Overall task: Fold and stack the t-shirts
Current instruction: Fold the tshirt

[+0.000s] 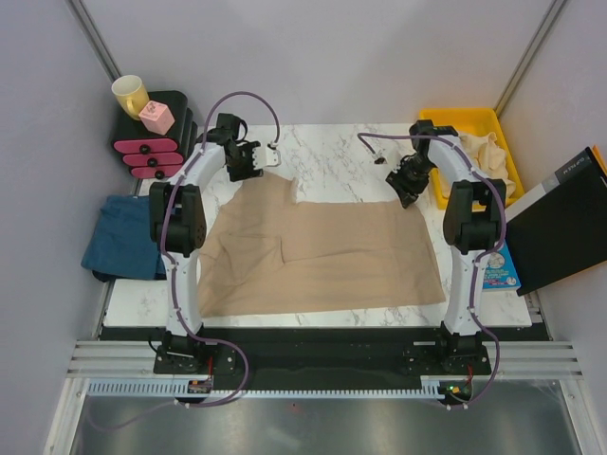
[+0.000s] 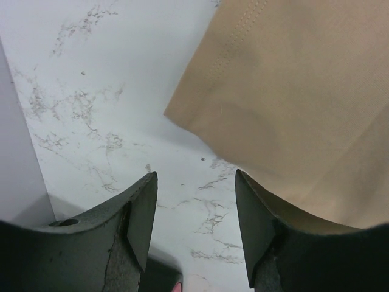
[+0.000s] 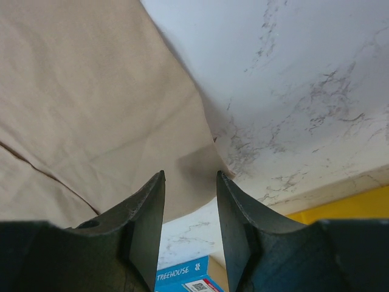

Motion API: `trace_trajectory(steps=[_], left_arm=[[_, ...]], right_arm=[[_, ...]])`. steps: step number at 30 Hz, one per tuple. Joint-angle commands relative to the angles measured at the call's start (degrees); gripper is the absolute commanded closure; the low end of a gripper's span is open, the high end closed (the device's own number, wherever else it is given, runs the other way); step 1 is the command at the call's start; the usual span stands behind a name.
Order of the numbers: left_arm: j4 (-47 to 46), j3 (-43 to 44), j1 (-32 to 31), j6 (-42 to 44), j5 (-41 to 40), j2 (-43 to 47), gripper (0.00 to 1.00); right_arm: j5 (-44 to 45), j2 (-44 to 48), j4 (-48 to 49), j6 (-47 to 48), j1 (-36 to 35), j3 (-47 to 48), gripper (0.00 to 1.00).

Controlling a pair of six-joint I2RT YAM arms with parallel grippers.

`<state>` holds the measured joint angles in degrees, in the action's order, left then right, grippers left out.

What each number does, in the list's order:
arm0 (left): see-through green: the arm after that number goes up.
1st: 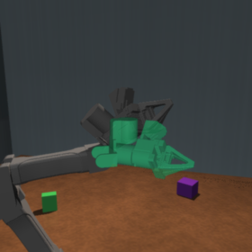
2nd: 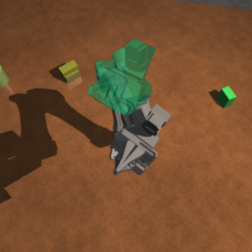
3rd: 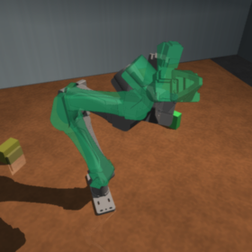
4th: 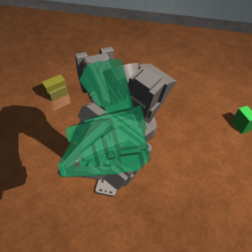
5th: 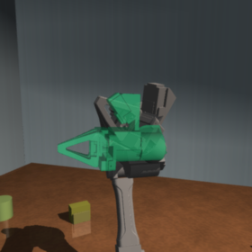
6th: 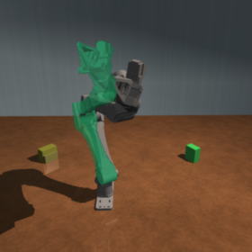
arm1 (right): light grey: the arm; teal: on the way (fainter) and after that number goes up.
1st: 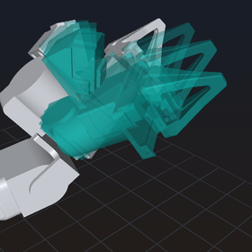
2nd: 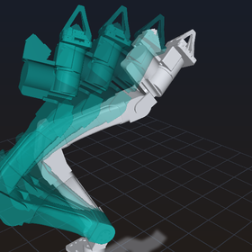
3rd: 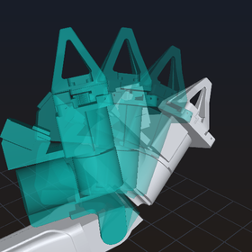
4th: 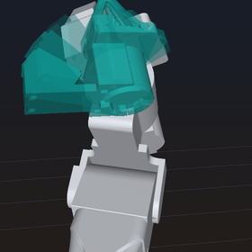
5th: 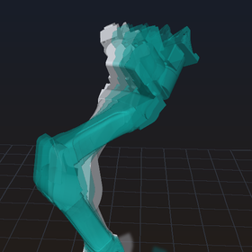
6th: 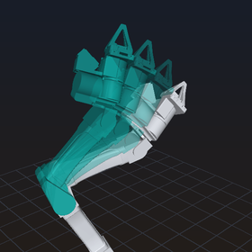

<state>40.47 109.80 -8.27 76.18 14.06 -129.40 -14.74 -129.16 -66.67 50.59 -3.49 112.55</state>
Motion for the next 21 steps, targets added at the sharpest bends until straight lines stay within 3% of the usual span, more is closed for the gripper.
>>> trace_trajectory(steps=[1, 7, 13, 21], left_arm=[[0.23, 3.58, -0.08, 1.6, 1.76, -0.15, 0.39], [0.23, 4.64, -0.08, 1.07, 3.51, 0.12, 0.39], [0.23, 5.69, -0.34, 2.31, 3.51, -2.34, 0.32], [0.23, 12.53, -0.6, 3.01, 5.01, -7.96, 0.28]], right_arm=[[-0.73, -0.74, 1.02, -0.31, 0.23, 2.58, 0.53], [-0.38, 0.31, 1.54, -1.02, 0.06, 3.9, 0.53], [1.21, -1.53, 2.07, -0.23, 0.06, 2.85, 0.54], [0.68, -3.11, 3.48, -1.1, 0.06, 2.06, 0.54]])
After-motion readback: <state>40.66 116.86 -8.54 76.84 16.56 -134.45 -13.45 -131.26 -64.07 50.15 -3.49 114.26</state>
